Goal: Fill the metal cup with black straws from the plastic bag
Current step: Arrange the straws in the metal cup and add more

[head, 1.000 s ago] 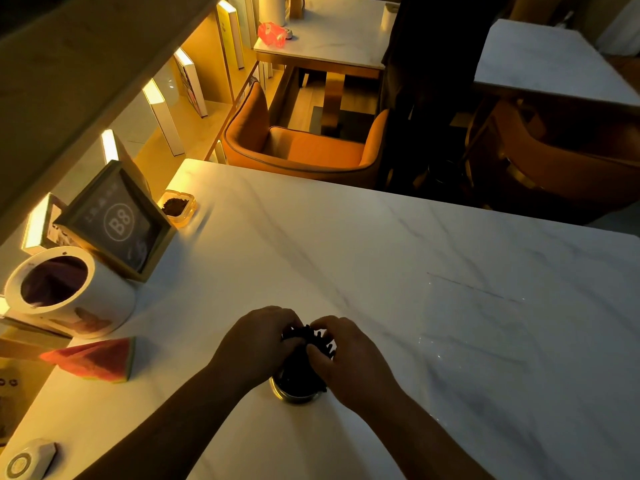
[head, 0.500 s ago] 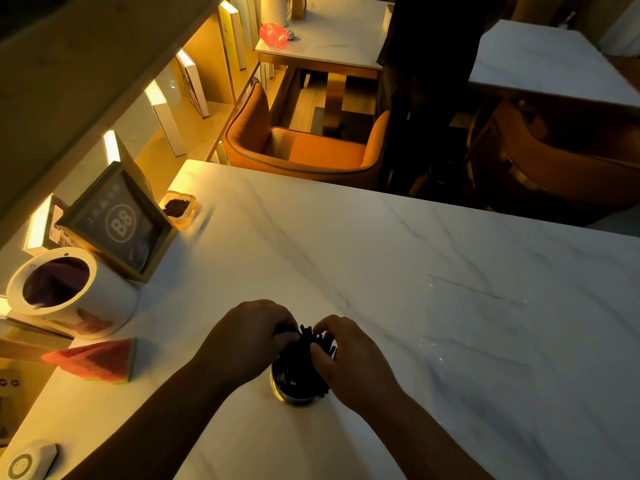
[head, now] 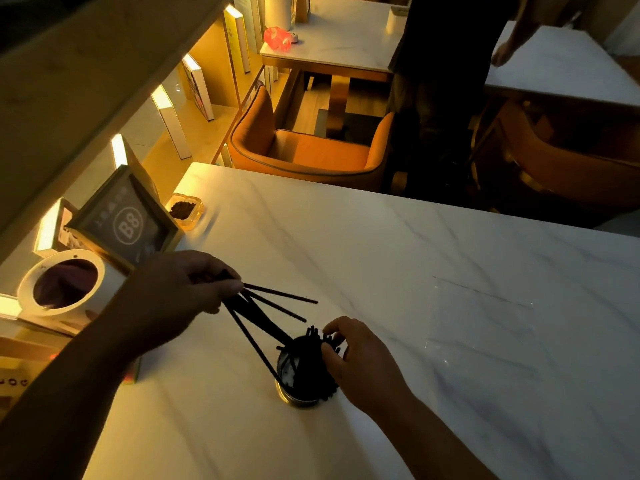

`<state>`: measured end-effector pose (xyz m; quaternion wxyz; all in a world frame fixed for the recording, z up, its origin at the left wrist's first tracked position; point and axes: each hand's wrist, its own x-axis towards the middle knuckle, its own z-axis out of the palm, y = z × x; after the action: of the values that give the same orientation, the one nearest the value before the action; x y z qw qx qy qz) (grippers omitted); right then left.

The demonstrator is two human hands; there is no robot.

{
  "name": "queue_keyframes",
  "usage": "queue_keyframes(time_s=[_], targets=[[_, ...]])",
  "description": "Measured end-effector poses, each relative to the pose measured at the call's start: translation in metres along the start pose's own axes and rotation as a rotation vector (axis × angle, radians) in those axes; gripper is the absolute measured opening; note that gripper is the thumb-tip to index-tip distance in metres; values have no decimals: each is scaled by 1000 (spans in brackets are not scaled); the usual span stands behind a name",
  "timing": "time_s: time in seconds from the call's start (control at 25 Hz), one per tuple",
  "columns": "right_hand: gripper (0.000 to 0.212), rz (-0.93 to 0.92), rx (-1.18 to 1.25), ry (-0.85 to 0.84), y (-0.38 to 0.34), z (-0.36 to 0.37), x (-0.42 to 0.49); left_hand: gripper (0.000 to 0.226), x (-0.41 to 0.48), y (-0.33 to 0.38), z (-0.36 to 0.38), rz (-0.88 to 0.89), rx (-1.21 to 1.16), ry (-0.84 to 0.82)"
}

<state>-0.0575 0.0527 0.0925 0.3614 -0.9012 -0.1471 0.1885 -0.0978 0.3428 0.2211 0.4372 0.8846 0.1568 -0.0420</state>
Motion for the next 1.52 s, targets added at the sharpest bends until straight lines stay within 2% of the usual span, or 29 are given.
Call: queue_keyframes(time_s=[0.08, 0.16, 0.24, 0.28, 0.32, 0.44, 0.52, 0.6, 0.68, 0.72, 0.76, 0.84, 0.92, 0.96, 1.04, 1.08, 1.16, 1.24, 1.32, 1.4, 1.52], targets=[[19, 12, 21, -10, -1, -2, -1, 7, -2, -6, -1, -46, -138, 62], [21, 3, 20, 41, -3, -5, -5, 7, -2, -13, 8, -105, -338, 195], [17, -38, -12, 176, -8, -8, -10, 7, -3, -19, 25, -210, -632, 347], [18, -56, -13, 196, -11, -10, -12, 11, -3, -20, 35, -270, -809, 394], [30, -68, 4, 151, -17, -10, -13, 15, -3, -20, 45, -323, -970, 416], [66, 52, 264, -166, -49, -11, -11, 11, -4, -20, 81, -431, -1254, 318], [77, 244, 770, -233, -63, -16, -2, 8, -8, -17, 104, -475, -1305, 173], [72, 284, 1198, -143, -66, -29, 6, 9, -14, -17, 120, -511, -1310, 44], [44, 211, 1236, -60, -63, -42, 11, 14, -20, -18, 128, -531, -1298, -41], [26, 191, 1142, -26, -61, -46, 13, 17, -22, -20, 130, -519, -1261, -69], [16, 172, 1024, 13, -58, -50, 14, 17, -23, -21, 130, -497, -1176, -97], [22, 120, 790, 73, -49, -56, 14, 10, -23, -26, 127, -414, -858, -134], [18, 58, 612, 59, -44, -60, 10, 4, -19, -33, 124, -312, -443, -61], [15, 33, 506, 25, -41, -57, 7, 7, -16, -36, 123, -253, -217, -2], [18, 22, 311, -74, -40, -44, 2, 31, -9, -39, 126, -110, 146, 27], [29, 6, 219, -117, -39, -37, 0, 47, -4, -41, 130, -39, 222, -7], [44, -60, 48, -100, -32, -23, -3, 69, 5, -42, 138, 75, 289, -119], [41, -57, 29, 0, -23, -20, -4, 72, 12, -38, 143, 148, 365, -186], [41, 28, 42, 24, -13, -18, -5, 59, 15, -32, 147, 205, 417, -214], [46, 96, 22, -66, -3, -11, -7, 39, 16, -26, 151, 251, 451, -226], [28, 62, -27, -101, 6, 3, -8, 22, 15, -23, 152, 260, 449, -207]])
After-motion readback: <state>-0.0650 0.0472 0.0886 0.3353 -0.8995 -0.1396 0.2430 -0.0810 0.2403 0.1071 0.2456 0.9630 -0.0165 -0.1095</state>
